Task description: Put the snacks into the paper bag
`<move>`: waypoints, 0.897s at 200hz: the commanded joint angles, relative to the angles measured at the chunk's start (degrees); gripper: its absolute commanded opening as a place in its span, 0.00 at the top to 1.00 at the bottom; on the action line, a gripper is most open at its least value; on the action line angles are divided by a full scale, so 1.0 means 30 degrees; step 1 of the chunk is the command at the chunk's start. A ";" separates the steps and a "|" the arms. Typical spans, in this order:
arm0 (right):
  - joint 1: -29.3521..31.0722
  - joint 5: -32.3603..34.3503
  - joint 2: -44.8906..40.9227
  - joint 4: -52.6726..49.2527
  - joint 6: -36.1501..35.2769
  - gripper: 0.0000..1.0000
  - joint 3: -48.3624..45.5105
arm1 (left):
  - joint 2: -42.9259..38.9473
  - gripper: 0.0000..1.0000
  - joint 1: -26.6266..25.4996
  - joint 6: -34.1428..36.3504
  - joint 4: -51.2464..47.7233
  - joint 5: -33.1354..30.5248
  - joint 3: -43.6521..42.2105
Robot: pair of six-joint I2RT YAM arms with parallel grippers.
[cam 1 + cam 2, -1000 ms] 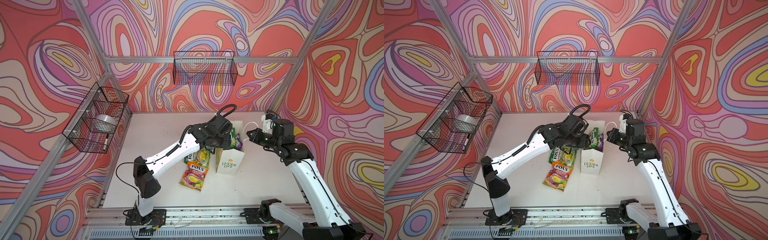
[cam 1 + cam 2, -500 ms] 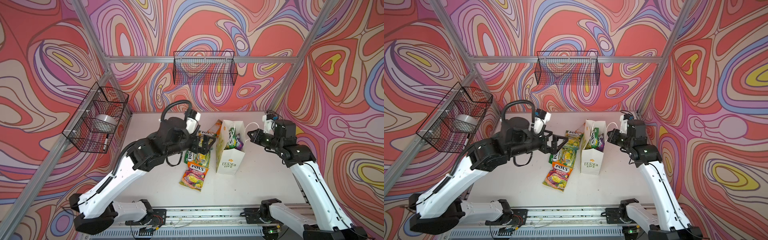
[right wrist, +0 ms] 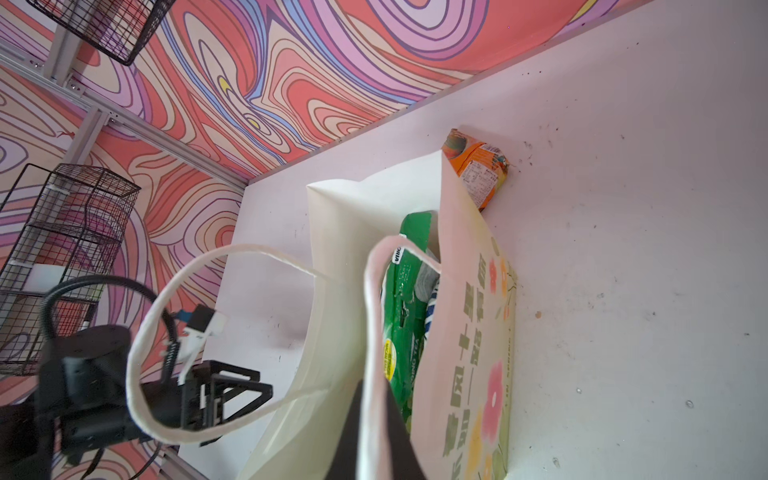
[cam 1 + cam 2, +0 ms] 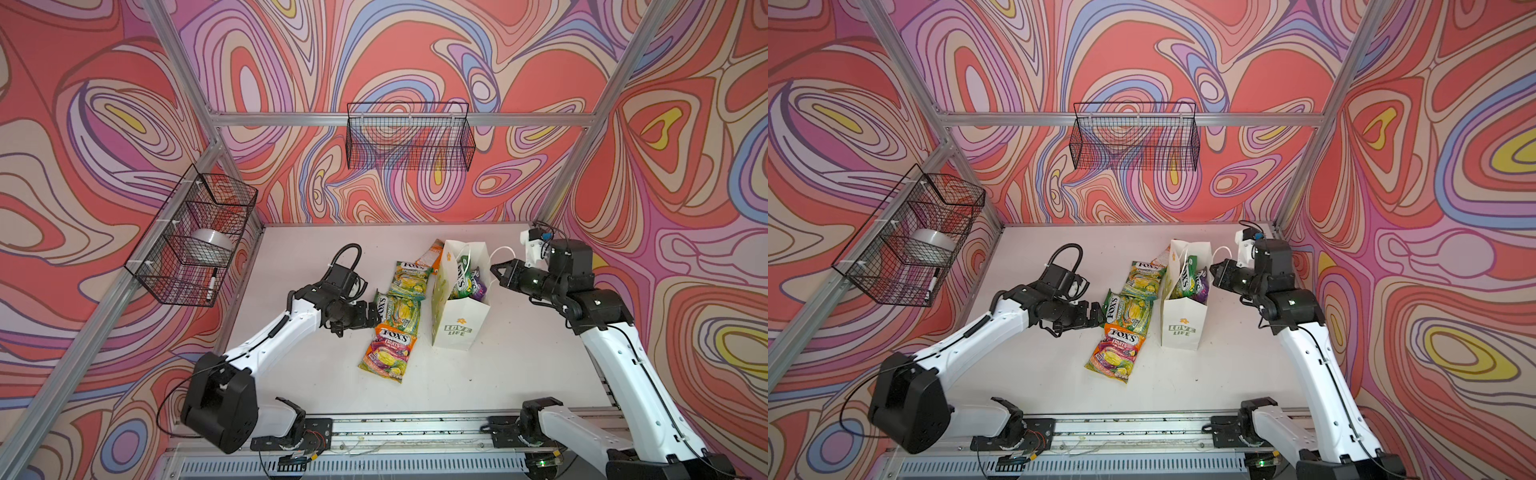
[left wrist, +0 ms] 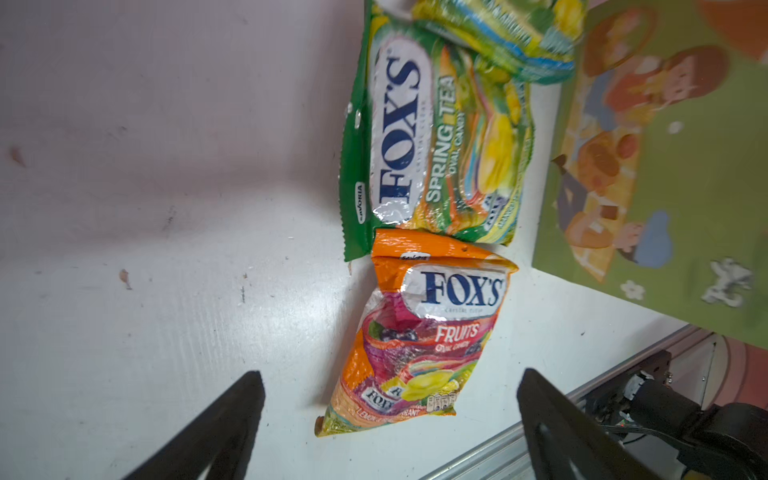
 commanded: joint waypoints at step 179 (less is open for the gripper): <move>-0.0139 -0.1037 -0.0276 -0.0401 -0.0316 1.00 0.0262 | 0.8414 0.31 -0.1532 -0.0389 0.2941 -0.2995 0.4500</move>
